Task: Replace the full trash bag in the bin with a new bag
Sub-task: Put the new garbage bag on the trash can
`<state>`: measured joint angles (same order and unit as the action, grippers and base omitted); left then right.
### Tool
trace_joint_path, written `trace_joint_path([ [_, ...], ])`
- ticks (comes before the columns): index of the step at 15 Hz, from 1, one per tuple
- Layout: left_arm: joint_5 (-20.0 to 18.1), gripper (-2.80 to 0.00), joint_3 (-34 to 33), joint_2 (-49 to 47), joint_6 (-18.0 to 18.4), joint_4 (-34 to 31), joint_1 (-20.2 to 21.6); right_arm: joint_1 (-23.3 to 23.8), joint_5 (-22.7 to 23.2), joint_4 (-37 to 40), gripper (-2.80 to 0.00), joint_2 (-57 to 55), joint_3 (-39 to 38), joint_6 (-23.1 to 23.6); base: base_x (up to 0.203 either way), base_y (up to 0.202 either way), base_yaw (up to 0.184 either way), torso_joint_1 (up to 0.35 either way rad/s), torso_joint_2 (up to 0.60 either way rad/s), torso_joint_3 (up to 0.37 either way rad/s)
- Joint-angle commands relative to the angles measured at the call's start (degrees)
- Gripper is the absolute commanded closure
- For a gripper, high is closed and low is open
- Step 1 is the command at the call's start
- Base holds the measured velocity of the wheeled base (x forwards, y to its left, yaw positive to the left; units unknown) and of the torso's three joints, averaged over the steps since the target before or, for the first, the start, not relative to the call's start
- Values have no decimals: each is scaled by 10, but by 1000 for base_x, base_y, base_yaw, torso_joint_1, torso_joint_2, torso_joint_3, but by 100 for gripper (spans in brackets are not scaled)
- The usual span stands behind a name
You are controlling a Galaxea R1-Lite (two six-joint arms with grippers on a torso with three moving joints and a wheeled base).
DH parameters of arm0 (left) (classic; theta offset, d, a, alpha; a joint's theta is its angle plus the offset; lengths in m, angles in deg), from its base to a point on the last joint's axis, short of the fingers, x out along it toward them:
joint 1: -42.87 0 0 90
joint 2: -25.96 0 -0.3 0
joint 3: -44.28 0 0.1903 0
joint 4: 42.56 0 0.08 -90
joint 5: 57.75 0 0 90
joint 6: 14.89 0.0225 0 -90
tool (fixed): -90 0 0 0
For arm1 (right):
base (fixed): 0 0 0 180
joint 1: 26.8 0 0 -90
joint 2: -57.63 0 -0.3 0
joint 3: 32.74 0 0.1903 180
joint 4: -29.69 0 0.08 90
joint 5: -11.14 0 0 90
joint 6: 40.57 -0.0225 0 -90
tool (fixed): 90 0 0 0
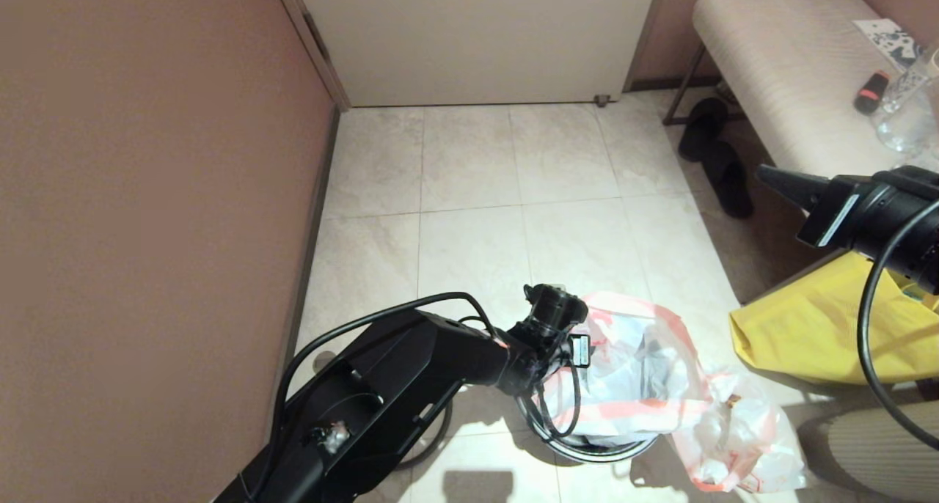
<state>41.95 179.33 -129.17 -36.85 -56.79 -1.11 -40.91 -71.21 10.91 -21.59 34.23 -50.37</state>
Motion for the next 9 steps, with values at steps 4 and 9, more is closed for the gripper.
trace_joint_path([
  [4,19,0,-16,39,-6,-6,0,0,2,-1,0,4,0,0,0,0,0,0,0,0],
  [9,22,0,-135,144,-28,-2,-9,0,5,4,0,0,1,-11,0,0,0,0,0,0],
])
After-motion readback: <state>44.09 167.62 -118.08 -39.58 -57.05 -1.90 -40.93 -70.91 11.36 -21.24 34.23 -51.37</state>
